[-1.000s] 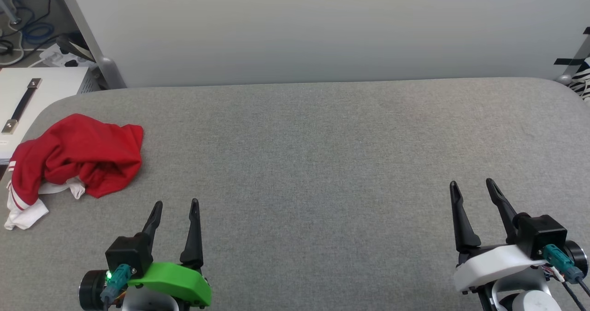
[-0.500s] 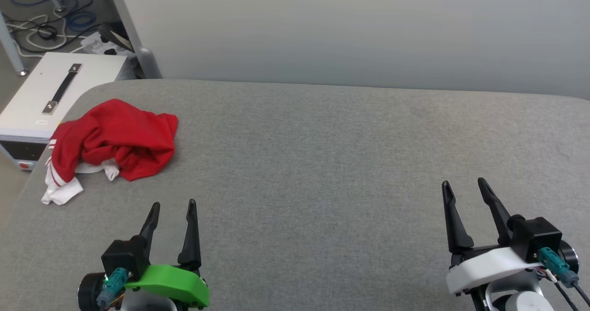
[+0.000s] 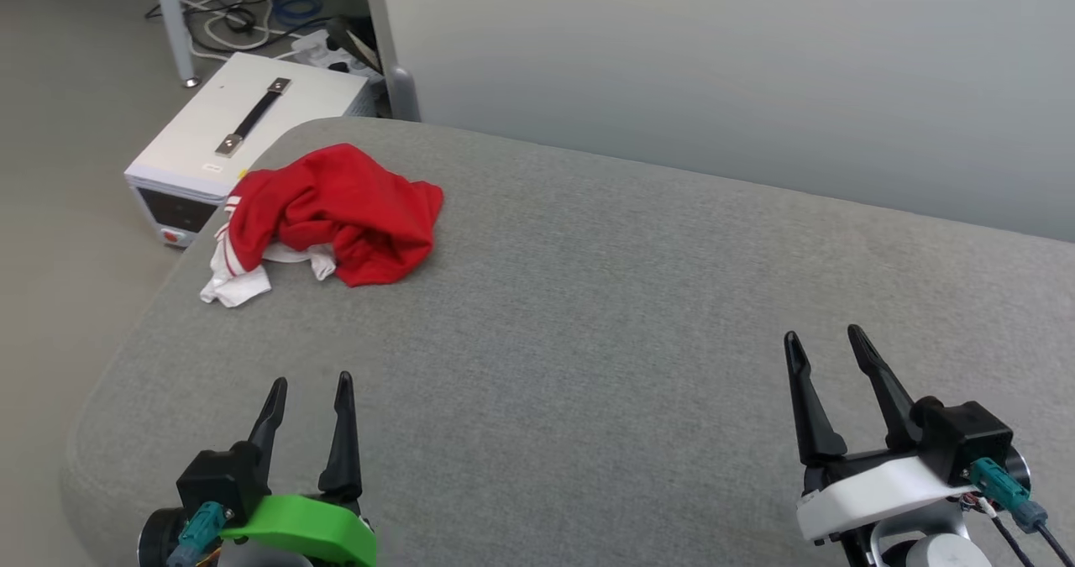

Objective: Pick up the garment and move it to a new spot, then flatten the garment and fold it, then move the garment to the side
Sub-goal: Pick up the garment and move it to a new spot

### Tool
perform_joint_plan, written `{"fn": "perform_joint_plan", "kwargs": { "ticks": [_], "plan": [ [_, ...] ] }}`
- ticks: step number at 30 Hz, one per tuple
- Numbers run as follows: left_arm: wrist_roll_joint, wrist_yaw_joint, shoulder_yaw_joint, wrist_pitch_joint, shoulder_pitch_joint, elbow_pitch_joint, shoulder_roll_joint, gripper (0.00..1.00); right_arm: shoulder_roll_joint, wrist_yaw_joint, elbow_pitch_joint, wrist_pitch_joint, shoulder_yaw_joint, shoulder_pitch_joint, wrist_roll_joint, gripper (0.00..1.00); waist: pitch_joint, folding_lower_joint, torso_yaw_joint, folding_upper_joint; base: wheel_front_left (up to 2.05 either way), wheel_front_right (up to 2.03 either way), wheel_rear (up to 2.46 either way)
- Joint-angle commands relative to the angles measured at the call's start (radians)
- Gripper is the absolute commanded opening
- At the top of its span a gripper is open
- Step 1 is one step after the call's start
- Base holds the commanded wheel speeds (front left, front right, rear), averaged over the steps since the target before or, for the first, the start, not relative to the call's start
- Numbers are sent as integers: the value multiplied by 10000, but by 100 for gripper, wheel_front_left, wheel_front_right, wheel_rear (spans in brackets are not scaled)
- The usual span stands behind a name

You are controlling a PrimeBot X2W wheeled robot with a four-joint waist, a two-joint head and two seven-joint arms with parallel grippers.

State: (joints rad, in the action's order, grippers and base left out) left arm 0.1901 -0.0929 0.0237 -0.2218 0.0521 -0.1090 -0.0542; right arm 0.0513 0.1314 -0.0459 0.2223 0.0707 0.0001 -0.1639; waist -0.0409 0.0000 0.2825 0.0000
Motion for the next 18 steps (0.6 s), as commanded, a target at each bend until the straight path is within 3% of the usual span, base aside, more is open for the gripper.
{"fn": "perform_joint_plan", "kwargs": {
  "ticks": [1, 10, 18],
  "plan": [
    [123, -67, 10, -119, 143, -38, 35, 100, -8, -7, -6, 117, -7, 72, -172, 100, -61, 0, 638, 0, 0, 0, 0],
    [245, -240, -24, -308, 162, -113, 38, 100, -10, -7, -33, 303, 209, 72, -195, 100, 7, 0, 1483, 0, 0, 0, 0],
    [313, -328, -11, -400, 205, -153, 40, 100, -11, -7, -221, 394, 441, 48, -282, 100, 19, 0, 1743, 0, 0, 0, 0]
  ]
}}
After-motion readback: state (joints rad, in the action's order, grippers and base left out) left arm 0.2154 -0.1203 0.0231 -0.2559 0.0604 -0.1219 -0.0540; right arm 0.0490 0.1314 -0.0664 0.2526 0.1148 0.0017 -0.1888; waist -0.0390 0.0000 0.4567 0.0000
